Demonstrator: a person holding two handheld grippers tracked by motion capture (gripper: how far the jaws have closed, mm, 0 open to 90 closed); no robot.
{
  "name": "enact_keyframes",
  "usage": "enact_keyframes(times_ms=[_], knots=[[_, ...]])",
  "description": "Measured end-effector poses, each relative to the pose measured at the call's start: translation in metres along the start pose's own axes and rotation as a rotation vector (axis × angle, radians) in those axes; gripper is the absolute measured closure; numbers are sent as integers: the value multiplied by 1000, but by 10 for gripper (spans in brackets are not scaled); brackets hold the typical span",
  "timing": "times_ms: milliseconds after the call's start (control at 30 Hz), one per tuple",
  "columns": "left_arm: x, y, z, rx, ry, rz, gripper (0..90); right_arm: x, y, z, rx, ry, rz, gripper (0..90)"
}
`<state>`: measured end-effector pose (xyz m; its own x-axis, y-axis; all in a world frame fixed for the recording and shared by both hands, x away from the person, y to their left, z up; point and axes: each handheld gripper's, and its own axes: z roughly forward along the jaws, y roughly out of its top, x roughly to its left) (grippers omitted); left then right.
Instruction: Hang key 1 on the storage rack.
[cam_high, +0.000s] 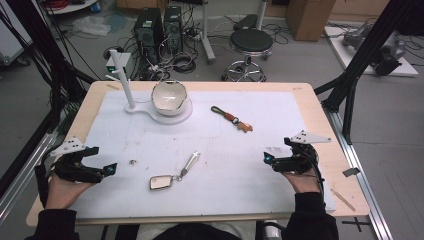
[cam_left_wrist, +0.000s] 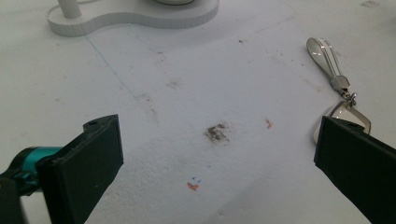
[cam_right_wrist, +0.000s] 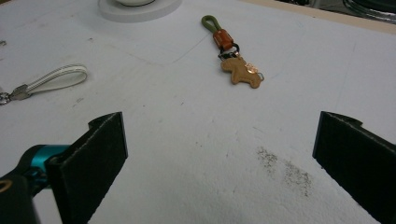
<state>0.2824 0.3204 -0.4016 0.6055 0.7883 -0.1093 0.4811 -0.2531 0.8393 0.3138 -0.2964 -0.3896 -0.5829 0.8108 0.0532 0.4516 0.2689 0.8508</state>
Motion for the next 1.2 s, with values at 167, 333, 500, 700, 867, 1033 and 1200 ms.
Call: enact_keyframes(times_ms=[167,333,500,700,867,1033,1200], knots=[[-1,0,0,-4,15,-1,17,-1,-2,-1,12,-5,-1,22],[1,-1,3,7,18,-2,17,1,0,3,24,0,-13,22],[0,-2,6,20,16,0,17,3,6,9,32,-3,-36,21],[-1,-2,6,19,21,-1,17,6,15,20,65,28,-60,21],[1,-1,5,5,-3,-15,17,7,25,31,78,37,-72,21],[0,-1,5,7,-4,-11,17,7,37,42,85,44,-72,21],[0,-1,6,5,-7,-14,17,9,48,49,91,40,-81,22]])
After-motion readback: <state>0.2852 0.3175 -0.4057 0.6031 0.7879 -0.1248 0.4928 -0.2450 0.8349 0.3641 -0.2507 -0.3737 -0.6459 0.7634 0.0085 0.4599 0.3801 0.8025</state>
